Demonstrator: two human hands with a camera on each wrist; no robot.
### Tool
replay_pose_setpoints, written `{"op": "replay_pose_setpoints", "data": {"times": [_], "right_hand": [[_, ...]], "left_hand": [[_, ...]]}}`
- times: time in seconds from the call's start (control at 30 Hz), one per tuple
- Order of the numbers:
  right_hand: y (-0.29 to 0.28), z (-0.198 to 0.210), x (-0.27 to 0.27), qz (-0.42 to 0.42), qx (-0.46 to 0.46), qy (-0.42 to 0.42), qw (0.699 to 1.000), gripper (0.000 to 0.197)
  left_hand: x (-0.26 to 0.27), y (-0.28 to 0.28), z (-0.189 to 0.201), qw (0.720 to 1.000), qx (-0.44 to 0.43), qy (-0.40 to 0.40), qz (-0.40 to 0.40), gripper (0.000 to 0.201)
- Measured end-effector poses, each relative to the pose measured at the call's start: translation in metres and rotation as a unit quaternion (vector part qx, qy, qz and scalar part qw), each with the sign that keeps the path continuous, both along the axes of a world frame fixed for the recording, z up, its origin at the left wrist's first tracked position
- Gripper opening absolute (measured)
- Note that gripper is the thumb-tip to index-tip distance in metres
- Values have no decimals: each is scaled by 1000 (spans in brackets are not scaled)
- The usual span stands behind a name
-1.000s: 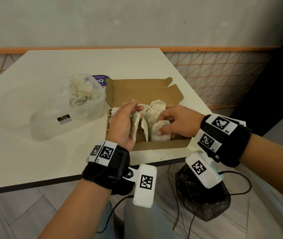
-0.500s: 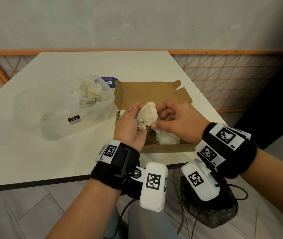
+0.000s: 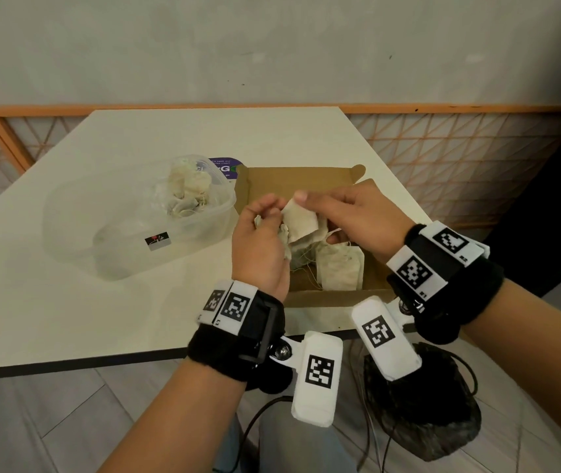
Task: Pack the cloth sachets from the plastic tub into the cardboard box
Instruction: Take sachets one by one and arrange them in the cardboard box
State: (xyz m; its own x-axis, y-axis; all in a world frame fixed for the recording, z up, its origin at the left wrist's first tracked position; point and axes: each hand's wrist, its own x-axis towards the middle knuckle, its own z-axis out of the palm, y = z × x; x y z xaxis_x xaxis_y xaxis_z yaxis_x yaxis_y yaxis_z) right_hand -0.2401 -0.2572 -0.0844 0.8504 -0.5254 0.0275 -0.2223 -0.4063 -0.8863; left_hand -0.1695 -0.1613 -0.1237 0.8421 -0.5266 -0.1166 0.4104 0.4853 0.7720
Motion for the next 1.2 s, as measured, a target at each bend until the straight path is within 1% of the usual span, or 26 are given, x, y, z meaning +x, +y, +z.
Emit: {"op": "replay_pose_setpoints", "data": {"times": [0.03,0.13,0.17,0.23,0.3,0.33,0.37,0.4,0.43,0.53,0.57,0.6,0.63,0.7,0.73,0.8,0.87,0.93,1.0,1.1,1.2], "right_hand": [[3,0,0,3,-19,4,1000,56],[-1,5,1,8,-44,1,999,18],[-5,8,1,4,-62,4,998,13],[-14,14,-1,9,-89,14,996,10],[-14,24,-2,52,-109,31,992,10],[-12,28,-2,76,-121,36,989,12],[-11,32,0,97,-132,37,986,13],[-10,36,2,114,-139,36,983,15],[-9,40,4,131,-140,34,981,16],[-8,51,10,177,-97,23,979,22],[-9,53,12,190,-80,19,978,26],[-10,54,13,198,-63,17,978,28],[-12,55,15,201,-46,17,978,29],[-15,54,16,191,-20,19,981,30],[-16,53,17,181,-16,18,983,30],[-17,50,18,166,-10,15,986,29],[-16,47,18,162,-8,24,987,29],[-15,43,17,160,-35,54,985,30],[-12,36,18,154,-83,70,982,27],[-18,27,20,120,-134,82,980,21],[-26,22,20,114,-174,147,967,16]], "left_hand": [[-1,0,0,1000,10,-19,5,18],[0,3,1,999,20,-42,17,21],[3,6,1,998,18,-49,24,23],[15,15,3,995,37,-82,53,27],[28,24,7,985,75,-137,75,31],[32,27,11,977,105,-172,66,30],[35,29,14,968,139,-206,43,26],[36,30,18,959,165,-228,10,17],[36,32,21,953,183,-238,-30,12],[37,37,24,937,194,-255,-138,42],[37,39,23,933,191,-257,-165,46],[36,41,22,930,187,-258,-184,46],[35,41,20,930,182,-256,-191,40],[33,42,17,939,164,-246,-175,23],[33,42,15,944,156,-241,-160,17],[31,40,12,950,155,-237,-129,14],[29,37,10,951,158,-246,-102,19],[27,34,9,948,166,-255,-91,22],[25,32,6,947,181,-248,-91,23],[27,32,0,963,188,-178,-69,18],[32,36,-2,984,146,-91,-35,17]]}}
